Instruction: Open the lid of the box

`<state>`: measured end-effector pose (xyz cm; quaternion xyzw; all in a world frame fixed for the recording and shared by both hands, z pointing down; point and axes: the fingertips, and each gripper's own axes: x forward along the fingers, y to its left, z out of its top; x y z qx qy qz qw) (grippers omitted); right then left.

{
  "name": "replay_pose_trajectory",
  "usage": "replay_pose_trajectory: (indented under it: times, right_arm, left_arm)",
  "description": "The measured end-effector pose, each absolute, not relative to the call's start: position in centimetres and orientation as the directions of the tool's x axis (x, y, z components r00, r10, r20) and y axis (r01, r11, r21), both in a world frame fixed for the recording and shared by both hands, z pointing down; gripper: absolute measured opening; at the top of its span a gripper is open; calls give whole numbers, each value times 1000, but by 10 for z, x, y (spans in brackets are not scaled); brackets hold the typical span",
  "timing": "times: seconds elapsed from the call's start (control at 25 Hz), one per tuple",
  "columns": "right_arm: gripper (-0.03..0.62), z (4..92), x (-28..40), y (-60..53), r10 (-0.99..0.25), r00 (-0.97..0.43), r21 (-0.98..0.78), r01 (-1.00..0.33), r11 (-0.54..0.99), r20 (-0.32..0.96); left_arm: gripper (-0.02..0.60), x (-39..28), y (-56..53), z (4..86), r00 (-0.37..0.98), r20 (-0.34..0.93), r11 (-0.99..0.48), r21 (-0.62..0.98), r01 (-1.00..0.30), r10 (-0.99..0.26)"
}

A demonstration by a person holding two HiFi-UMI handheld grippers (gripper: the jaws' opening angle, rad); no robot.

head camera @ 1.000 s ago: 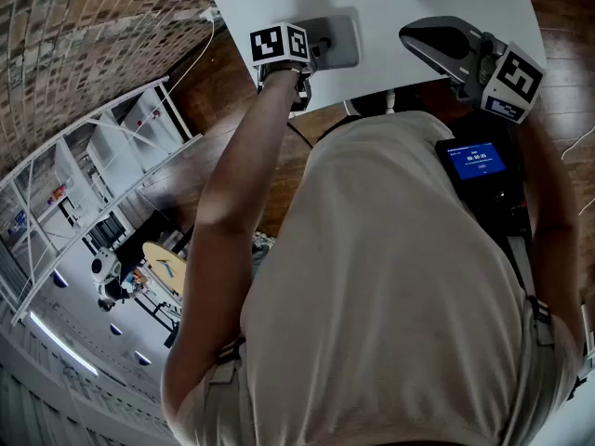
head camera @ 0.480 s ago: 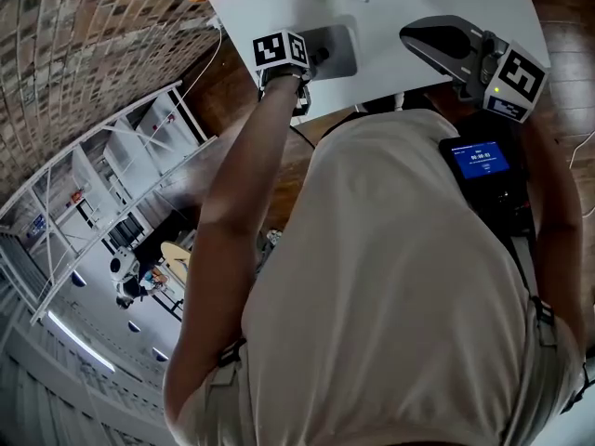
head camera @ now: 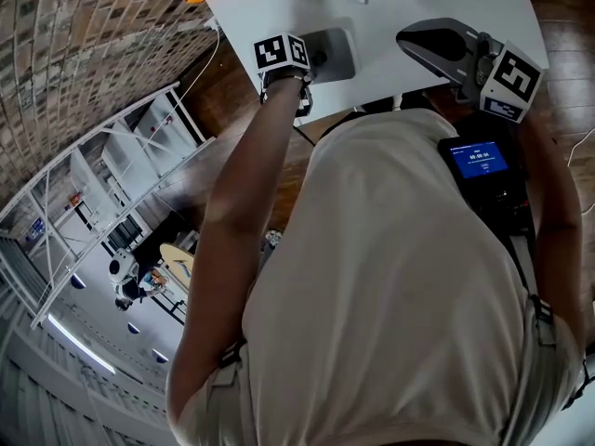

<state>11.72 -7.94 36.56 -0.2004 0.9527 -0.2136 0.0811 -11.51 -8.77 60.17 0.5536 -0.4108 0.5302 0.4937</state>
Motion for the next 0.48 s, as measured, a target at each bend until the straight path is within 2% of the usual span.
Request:
replay_pose_trajectory:
  times: [0.24,0.36,0.48]
  right_arm:
    - [2,368,100,-79,-393,-918,-426,-334,841,-57]
    - [2,368,82,-74,-362,-931,-414,-312,855,-46]
    - [2,366,63,-66,-328,-944,-404,-287,869,-35]
  left_arm:
    - [298,-115,-87,588,183,983,-180,182,-967,15]
    - [298,-118,-79,564,268,962,-199,253,-947,-50]
    - [299,-143,-62,531,296,945,-230,260,-938,-138]
